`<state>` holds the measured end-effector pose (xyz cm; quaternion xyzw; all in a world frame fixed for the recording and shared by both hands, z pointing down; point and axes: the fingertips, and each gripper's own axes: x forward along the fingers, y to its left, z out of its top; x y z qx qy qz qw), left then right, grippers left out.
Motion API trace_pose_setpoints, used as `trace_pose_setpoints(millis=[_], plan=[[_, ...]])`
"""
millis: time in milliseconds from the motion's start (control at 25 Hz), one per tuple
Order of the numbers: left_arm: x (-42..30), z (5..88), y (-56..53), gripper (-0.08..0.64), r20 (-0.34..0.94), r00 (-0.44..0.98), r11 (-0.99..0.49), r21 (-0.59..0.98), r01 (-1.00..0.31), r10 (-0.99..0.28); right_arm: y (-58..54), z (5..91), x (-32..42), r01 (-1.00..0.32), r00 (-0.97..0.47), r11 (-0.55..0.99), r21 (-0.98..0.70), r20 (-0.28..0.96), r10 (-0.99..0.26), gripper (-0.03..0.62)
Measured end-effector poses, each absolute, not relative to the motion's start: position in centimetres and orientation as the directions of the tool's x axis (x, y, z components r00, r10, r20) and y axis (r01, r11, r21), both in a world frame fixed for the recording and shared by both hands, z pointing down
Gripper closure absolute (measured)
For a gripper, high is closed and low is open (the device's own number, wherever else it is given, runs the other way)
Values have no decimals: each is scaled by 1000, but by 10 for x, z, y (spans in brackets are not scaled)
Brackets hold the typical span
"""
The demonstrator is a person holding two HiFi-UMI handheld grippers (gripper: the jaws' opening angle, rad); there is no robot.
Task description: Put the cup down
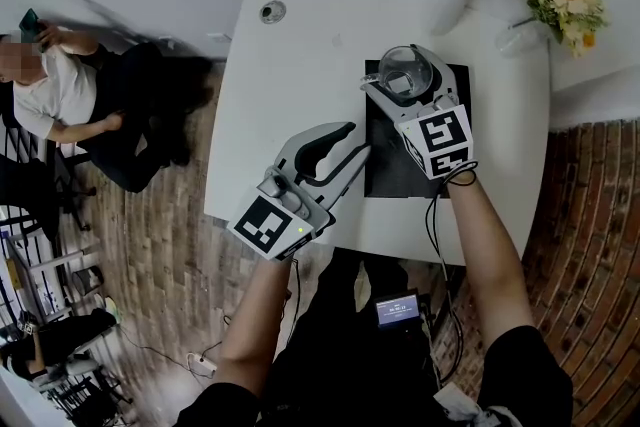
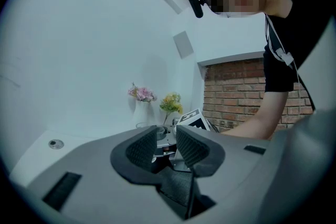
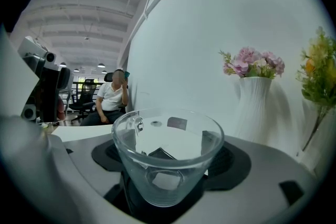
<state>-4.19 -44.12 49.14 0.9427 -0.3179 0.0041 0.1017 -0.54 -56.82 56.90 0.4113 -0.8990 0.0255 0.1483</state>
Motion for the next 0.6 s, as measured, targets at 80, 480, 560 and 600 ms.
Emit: trace_pose_setpoints(millis=[80,480,560,600], plan=[[-42,489,-441,454,61,797,-776,192,-601,-601,-568,570,-6,-744,-620,664,73,293,-728,175],[-46,488,-431,454,74,802,-782,185,-595,-592,-557,568,-3,-729,-635,682,52,321,-703,173],[-46,490,-429,454,84,804,-785,179,-593,-589,-553,567,-1,-730,-631,681,60,324,-705,173],[-47,490,-428,454,86,803,-785,176,-595,-589,-551,565,1,-731,-628,679,67,324,-708,173]])
